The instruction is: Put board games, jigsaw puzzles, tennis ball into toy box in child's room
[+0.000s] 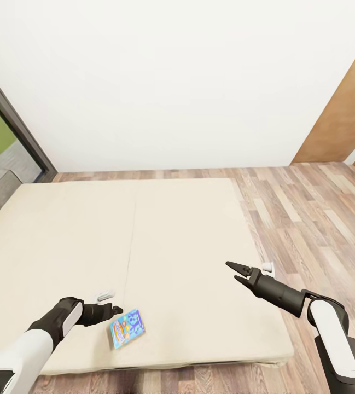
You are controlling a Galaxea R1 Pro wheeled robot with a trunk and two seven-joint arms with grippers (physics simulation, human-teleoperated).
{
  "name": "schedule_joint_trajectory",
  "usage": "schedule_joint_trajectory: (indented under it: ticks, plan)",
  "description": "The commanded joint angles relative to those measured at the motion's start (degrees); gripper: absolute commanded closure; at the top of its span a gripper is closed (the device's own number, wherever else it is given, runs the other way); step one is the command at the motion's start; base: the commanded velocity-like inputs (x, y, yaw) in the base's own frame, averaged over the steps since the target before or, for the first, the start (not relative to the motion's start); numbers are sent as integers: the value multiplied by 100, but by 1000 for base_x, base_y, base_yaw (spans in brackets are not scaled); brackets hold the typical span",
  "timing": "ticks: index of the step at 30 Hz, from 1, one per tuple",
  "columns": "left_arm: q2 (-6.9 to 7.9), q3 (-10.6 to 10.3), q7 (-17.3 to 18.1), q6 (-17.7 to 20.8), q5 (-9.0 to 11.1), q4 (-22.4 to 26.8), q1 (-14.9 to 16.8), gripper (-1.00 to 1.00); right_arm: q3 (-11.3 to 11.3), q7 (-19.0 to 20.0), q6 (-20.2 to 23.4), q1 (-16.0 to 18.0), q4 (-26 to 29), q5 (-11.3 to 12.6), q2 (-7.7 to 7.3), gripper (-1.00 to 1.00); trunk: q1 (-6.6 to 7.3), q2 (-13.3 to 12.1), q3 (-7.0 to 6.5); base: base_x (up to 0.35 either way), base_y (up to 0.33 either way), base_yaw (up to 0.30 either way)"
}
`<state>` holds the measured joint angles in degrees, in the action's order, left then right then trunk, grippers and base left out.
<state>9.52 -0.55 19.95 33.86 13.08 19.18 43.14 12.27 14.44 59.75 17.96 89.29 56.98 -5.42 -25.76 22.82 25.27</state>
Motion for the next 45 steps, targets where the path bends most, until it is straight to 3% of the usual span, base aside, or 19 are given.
schedule_joint_trajectory:
  ticks: [1, 41, 45]
  plan:
    - [1, -6, -6, 42, 46, 7, 2, -100, 6, 59, 25, 5, 1, -56, 3, -100, -3, 10, 18, 0, 0, 0]
    - [-12, -24, 0, -98, 31, 7, 2, -100, 3, 63, 25, 6, 1, -56, 3, -100, -3, 10, 396, 0, 0, 0]
    - [-12, -31, 3, -278, 33, 7, 2, -100, 3, 65, 25, 6, 1, -56, 2, -100, -3, 10, 434, 0, 0, 0]
